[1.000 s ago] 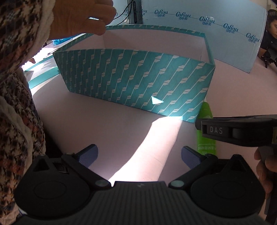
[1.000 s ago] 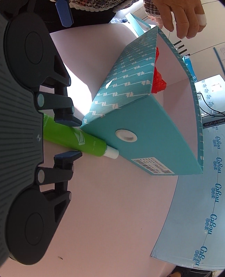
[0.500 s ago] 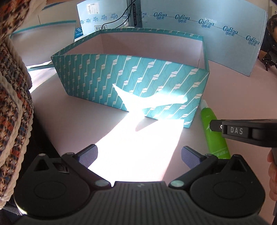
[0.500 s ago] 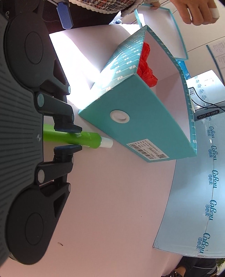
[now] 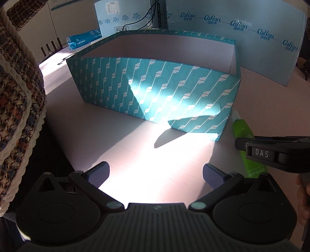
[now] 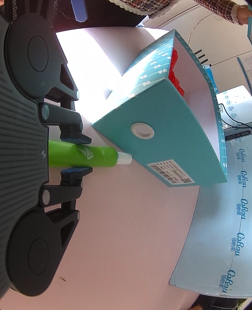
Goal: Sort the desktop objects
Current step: 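Hold the green tube in the right gripper and lift it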
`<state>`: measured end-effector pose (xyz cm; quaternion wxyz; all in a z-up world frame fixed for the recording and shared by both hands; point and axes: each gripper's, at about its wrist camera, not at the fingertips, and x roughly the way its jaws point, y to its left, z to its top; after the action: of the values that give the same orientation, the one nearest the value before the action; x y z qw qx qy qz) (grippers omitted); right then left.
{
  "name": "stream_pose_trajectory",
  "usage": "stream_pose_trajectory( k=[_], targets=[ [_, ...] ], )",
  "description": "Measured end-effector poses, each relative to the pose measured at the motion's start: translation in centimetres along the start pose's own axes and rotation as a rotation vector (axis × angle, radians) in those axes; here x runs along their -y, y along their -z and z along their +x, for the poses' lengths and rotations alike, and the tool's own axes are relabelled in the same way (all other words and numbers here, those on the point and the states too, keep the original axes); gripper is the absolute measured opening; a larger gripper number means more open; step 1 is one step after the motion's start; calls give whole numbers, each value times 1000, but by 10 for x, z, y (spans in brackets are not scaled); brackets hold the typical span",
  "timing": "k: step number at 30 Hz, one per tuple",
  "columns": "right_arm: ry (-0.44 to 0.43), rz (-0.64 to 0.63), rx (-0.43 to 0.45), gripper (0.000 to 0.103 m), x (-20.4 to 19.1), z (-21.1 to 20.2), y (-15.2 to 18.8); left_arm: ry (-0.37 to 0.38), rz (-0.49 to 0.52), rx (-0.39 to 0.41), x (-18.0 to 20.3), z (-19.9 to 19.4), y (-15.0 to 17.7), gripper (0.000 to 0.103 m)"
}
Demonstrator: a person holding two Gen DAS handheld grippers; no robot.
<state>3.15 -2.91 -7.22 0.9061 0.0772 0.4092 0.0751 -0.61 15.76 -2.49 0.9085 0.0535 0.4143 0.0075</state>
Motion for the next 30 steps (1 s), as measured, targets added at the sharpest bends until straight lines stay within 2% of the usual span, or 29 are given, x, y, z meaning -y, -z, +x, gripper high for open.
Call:
stream_pose_trajectory(
  k=[15,30],
  targets=[
    [-44,72,105,22,18,-51,-6,25,-3,33,11,-7,-7,103],
    [-40,76,121,22,11,-54,-4,37,-7,44,11,-11,-6,103]
  ],
)
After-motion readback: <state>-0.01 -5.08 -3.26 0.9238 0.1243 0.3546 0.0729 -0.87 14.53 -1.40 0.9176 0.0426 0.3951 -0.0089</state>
